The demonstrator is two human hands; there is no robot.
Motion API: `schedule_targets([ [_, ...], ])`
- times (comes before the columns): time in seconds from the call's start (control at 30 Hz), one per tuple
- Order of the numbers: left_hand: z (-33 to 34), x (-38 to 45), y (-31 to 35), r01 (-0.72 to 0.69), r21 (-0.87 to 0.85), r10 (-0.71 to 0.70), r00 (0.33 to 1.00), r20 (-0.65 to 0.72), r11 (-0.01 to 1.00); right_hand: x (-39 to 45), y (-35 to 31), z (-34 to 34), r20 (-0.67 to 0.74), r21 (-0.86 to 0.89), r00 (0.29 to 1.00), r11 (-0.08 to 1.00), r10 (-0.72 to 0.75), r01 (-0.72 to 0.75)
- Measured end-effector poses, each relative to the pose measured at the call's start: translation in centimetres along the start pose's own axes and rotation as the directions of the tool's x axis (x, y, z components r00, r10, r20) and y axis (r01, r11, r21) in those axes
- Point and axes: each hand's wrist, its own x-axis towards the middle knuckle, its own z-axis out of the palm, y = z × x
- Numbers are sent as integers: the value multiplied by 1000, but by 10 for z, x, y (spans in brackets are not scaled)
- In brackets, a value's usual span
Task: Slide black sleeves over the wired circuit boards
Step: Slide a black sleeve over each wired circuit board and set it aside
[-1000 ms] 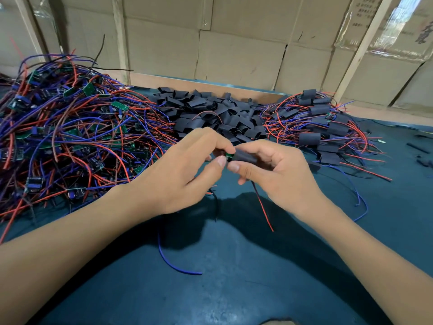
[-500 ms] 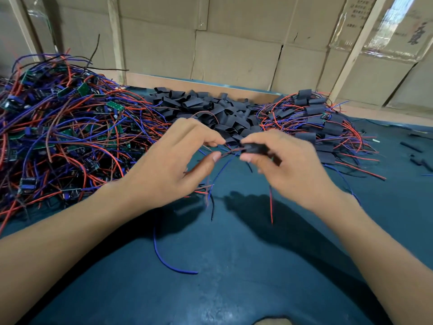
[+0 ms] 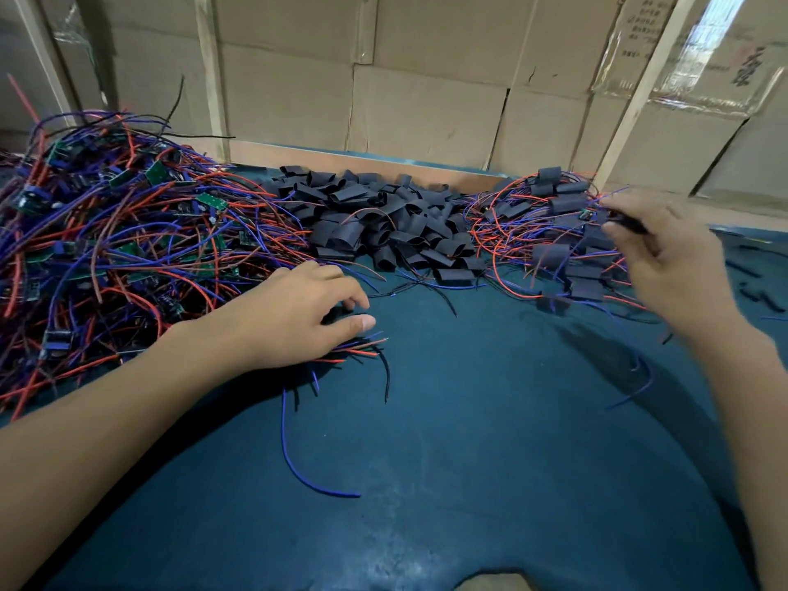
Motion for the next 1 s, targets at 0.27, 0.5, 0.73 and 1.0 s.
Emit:
schedule_targets([
  [0.27,1,1,0,-1,-42,1,1000,-1,999,-23,31,25,543,-426,679,859,495,-285],
  [0.5,0,2,-4,-19,-34,19,1000,25,999,-23,-8,31,457,-110,857,972,237,-210],
  [0.73,-15,-4,-10,-170,-110,183,974,130,979,-19,-34,45,492,-52,869,998,52,-31],
  [1.0,-9,-5,-3,-277,-16,277,961,-4,961,-21,-122,49,406,292,873,943,-272,158],
])
